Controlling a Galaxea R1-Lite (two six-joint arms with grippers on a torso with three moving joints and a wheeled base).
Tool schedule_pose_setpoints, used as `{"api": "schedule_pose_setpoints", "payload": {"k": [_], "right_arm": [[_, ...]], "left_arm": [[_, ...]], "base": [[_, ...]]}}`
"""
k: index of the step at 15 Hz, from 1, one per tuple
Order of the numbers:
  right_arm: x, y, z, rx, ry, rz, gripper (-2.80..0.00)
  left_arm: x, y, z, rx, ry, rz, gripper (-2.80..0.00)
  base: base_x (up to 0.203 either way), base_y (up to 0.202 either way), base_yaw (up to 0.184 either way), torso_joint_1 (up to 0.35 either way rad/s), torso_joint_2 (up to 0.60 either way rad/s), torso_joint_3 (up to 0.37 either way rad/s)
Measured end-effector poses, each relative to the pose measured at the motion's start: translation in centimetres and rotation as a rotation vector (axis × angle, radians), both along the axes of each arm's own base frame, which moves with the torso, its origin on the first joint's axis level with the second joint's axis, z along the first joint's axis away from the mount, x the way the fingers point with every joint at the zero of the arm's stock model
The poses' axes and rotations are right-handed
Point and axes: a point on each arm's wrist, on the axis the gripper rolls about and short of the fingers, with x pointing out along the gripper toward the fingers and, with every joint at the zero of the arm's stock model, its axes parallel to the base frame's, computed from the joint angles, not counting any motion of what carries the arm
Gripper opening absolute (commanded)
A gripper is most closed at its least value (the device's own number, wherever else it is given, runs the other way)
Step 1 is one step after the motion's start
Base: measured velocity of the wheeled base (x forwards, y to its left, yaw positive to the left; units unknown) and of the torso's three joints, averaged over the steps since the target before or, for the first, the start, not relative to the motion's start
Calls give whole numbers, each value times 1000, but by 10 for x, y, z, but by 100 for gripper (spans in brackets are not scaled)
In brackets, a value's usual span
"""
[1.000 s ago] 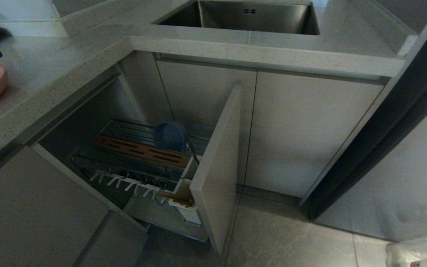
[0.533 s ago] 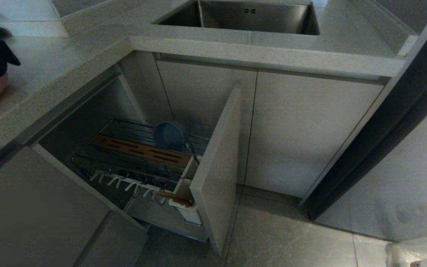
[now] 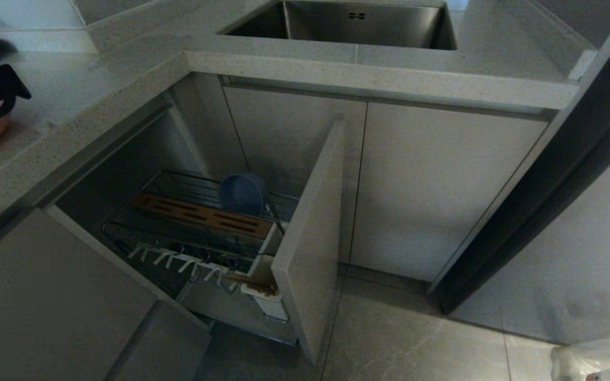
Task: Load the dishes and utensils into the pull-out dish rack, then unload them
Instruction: Pick up the plate and place it in the cupboard
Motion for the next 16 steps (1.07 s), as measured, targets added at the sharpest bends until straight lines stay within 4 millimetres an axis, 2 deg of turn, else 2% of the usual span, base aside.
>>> {"api": "schedule_pose_setpoints", "payload": {"k": [16], "right_arm": [[0,0,0,0,0,0,-280]], "left_arm": [[-2,6,-5,-41,26,29,0]], "base": [[0,0,0,0,0,0]]}}
